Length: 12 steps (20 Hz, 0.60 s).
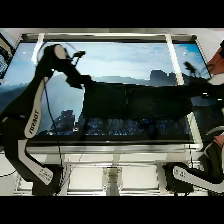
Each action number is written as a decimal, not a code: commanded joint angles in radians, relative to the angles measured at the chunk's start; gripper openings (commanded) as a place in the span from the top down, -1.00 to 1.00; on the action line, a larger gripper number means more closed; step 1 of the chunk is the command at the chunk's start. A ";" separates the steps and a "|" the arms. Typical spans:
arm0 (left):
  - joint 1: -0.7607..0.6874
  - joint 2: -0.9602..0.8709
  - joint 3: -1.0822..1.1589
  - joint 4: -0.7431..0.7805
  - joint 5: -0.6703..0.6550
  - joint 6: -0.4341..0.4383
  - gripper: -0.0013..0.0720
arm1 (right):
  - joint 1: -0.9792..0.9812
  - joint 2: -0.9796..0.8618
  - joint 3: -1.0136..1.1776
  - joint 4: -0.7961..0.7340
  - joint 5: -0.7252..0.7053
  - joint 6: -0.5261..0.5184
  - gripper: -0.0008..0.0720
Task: Fold the clothes and pants, and hang the long-sleeved shirts on hangers.
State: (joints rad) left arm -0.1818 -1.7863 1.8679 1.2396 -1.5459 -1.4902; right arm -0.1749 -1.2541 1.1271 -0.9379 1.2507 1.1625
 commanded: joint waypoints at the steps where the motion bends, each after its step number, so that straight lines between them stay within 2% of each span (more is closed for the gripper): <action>1: 0.112 0.002 -0.079 0.010 -0.013 -0.022 -0.81 | 0.250 -0.061 -0.004 -0.039 -0.266 0.074 0.64; 3: 0.125 -0.003 -0.138 -0.038 0.034 -0.022 -0.82 | 0.344 -0.149 0.035 -0.045 -0.300 0.123 0.64; 4: 0.126 -0.009 -0.161 -0.040 0.049 -0.022 -0.92 | 0.378 -0.194 0.059 -0.045 -0.300 0.144 0.64; 8: 0.125 -0.051 -0.192 -0.041 0.050 -0.025 -0.92 | 0.482 -0.359 0.169 -0.045 -0.295 0.196 0.64; 12: 0.125 -0.074 -0.195 -0.093 0.076 -0.025 -0.92 | 0.494 -0.445 0.201 -0.063 -0.232 0.266 0.64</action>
State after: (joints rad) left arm -0.0597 -1.8442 1.6821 1.1858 -1.4914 -1.5135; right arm 0.2920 -1.6333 1.2999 -0.9859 0.9833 1.3777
